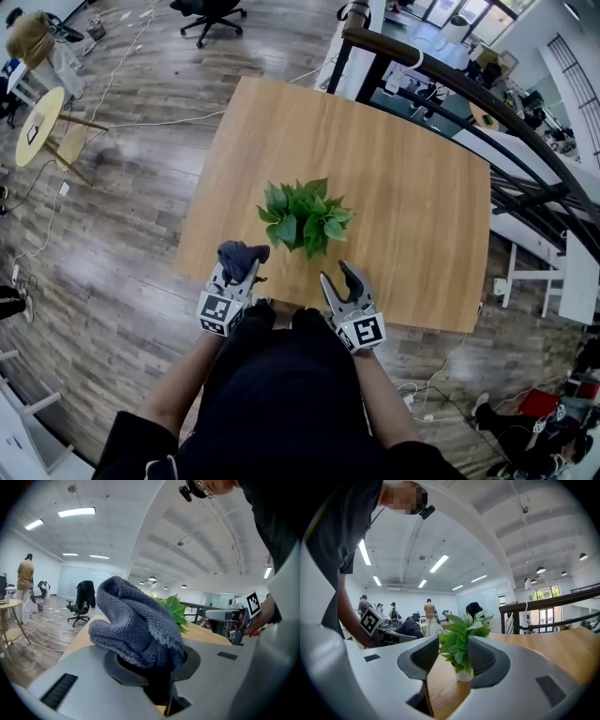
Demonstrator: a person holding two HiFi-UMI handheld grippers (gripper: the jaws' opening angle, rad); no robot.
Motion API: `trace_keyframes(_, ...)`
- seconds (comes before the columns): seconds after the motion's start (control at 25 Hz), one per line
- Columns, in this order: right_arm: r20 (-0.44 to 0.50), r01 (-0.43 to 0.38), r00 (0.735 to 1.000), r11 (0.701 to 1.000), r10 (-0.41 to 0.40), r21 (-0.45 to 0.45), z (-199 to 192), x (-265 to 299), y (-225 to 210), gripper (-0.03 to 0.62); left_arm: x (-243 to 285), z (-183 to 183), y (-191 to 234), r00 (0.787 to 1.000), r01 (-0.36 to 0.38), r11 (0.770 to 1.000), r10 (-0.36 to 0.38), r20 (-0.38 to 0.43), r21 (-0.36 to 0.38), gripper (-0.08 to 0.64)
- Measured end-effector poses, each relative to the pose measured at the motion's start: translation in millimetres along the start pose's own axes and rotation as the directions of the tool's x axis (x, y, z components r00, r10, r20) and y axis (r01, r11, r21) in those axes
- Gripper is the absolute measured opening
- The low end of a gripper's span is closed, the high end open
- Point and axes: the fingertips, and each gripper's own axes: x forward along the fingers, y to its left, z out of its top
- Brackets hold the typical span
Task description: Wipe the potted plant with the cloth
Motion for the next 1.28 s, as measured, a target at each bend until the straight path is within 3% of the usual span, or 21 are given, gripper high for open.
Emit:
trace_keyframes(0.12,-0.061,0.028,0.998,0.999,-0.030,-0.032,-26.3,13.6,-10.7,0.207,19.3,-13.9,13.7,0.999,0.030,1.000,-0.030,-0.031,-0.004,0.092)
trace_keyframes(0.24,-0.154,0.031,0.987,0.999,-0.037,-0.041,-58.0,25.6,-12.6,0.233,29.4,-22.8,35.2,0.998,-0.013,0.988,0.004,-0.055,-0.151,0.094)
trace_keyframes(0.28,-0.180,0.035,0.983,0.999,-0.042,-0.041,-65.0,30.3,-12.0,0.242,32.1,-27.0,42.2,0.998,-0.021,0.986,0.010,-0.068,-0.165,0.094)
trace_keyframes(0.4,-0.263,0.069,0.961,0.995,-0.087,-0.074,-82.8,40.6,-14.8,0.256,47.9,-45.7,52.7,0.993,0.012,0.991,-0.028,-0.116,-0.133,0.094)
trace_keyframes(0.52,-0.329,0.076,0.940,0.996,-0.088,-0.050,-112.8,41.6,-19.1,0.268,66.2,-64.9,51.3,0.980,0.055,0.990,-0.078,-0.180,-0.129,0.094)
trace_keyframes(0.84,-0.442,-0.066,0.897,0.993,0.016,-0.096,-158.6,76.7,-36.7,0.290,115.3,-80.7,46.2,0.954,0.126,0.987,-0.148,-0.261,-0.097,0.094)
trace_keyframes(0.96,-0.439,-0.129,0.897,0.983,0.061,-0.127,-161.3,95.8,-38.3,0.290,126.6,-86.5,45.4,0.941,0.146,0.987,-0.161,-0.298,-0.074,0.093)
trace_keyframes(1.08,-0.446,-0.152,0.892,0.979,0.076,-0.137,-157.6,107.4,-41.8,0.290,137.6,-98.3,44.6,0.918,0.169,0.985,-0.173,-0.357,-0.043,0.093)
trace_keyframes(1.28,-0.414,-0.177,0.904,0.974,0.103,-0.142,-152.0,125.7,-43.1,0.290,154.7,-114.2,36.9,0.856,0.256,0.965,-0.196,-0.479,0.064,0.093)
